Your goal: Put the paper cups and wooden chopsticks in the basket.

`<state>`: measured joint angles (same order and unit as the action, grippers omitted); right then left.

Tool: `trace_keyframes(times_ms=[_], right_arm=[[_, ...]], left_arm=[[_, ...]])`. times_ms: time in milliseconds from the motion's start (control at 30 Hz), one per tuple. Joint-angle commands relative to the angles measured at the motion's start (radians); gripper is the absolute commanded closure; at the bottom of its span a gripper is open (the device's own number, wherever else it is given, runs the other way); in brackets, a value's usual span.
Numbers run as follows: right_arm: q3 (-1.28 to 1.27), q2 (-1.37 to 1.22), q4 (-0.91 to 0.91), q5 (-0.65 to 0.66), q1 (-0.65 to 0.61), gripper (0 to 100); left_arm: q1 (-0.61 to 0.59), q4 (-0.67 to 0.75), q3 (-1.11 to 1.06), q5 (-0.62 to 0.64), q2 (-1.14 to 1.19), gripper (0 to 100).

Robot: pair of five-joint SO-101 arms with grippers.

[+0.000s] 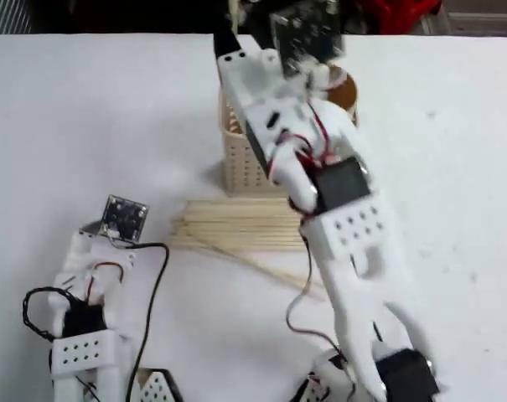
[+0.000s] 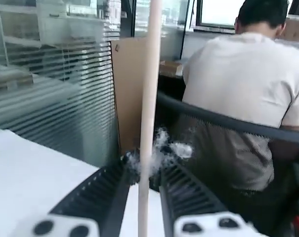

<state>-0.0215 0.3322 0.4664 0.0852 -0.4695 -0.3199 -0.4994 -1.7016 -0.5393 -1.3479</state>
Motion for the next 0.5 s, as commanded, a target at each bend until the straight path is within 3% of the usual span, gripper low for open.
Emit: trace_keyframes(times_ms=[0,267,467], right_arm=[[0.046,-0.044,-0.038,-0.015,0.035,98.1],[-0.103,0.008,-0.041,-0.017,0.041,97.1],[-0.183,0.073,-0.039,-0.017,0.047,81.2]], left_arm=[[0.016,-0.002,0.003,-0.006,-0.015,90],[0.016,-0.002,0.003,-0.006,-0.015,90],[0.016,-0.002,0.003,-0.006,-0.015,90]])
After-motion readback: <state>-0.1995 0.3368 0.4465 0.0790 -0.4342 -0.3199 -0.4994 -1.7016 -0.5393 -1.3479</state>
